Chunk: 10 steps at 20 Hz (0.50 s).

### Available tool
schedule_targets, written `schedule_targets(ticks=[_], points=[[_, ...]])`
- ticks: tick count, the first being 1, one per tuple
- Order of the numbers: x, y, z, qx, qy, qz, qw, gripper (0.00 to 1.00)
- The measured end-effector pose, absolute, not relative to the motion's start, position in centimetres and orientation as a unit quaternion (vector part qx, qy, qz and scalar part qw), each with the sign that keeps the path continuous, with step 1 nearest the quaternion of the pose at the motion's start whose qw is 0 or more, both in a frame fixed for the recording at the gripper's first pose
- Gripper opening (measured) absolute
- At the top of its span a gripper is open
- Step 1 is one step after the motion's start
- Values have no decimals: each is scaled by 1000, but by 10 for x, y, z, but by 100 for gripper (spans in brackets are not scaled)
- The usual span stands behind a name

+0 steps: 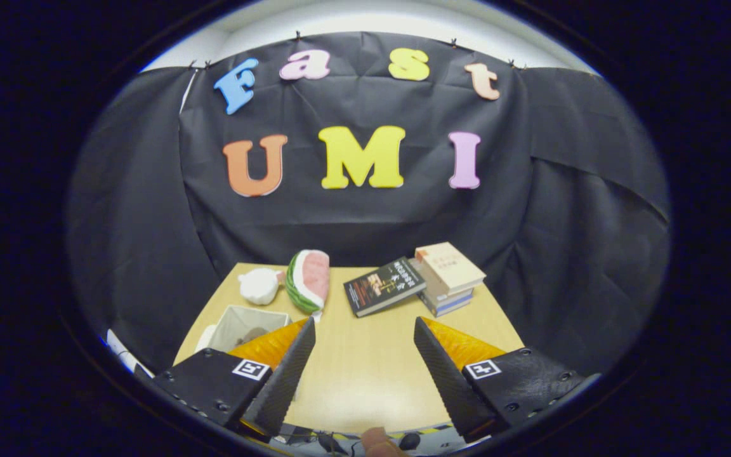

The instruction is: Open the storage box then place both shoes into the box .Put the left shoe in first, then the right shoe, with the right side of both shoes facing outward in a uniform manner.

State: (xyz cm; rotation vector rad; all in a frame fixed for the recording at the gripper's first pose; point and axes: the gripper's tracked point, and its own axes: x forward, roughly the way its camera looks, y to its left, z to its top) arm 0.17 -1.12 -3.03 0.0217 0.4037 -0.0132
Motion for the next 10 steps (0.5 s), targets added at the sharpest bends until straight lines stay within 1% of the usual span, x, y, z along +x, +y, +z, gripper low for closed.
schedule_targets(ticks=[5, 7, 10], points=[[-16, -9, 20, 10, 91, 5, 996, 96], [-14, 7, 27, 14, 70, 19, 997, 96], [-14, 19, 35, 12, 60, 33, 998, 96]])
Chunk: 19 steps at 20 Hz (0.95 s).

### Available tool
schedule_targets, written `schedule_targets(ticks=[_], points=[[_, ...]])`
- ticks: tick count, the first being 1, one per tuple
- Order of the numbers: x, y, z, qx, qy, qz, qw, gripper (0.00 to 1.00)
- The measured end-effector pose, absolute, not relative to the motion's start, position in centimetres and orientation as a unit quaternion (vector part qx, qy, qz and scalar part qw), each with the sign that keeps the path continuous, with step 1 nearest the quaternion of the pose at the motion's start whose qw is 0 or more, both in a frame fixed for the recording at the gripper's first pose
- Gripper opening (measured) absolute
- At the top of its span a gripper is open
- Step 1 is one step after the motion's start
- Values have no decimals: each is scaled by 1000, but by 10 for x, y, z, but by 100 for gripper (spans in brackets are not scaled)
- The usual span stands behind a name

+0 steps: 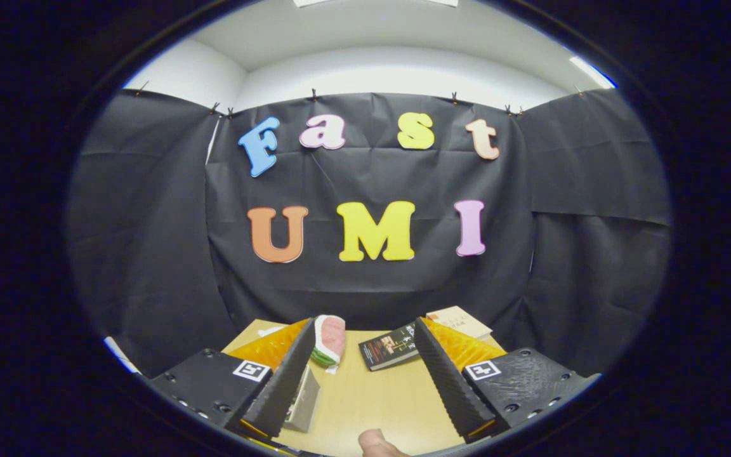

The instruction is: Open the storage box then place both shoes into the box .Put the left shoe in first, then the right shoe, with the right side of both shoes facing outward in a uniform manner.

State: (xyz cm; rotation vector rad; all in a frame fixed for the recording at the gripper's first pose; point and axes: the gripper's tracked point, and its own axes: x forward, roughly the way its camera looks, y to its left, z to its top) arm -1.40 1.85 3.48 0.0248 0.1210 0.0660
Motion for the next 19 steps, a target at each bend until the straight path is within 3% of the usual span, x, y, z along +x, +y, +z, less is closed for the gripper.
schedule_targets(ticks=[19], points=[[-9, 47, 44, -3, 56, 47, 997, 96]])
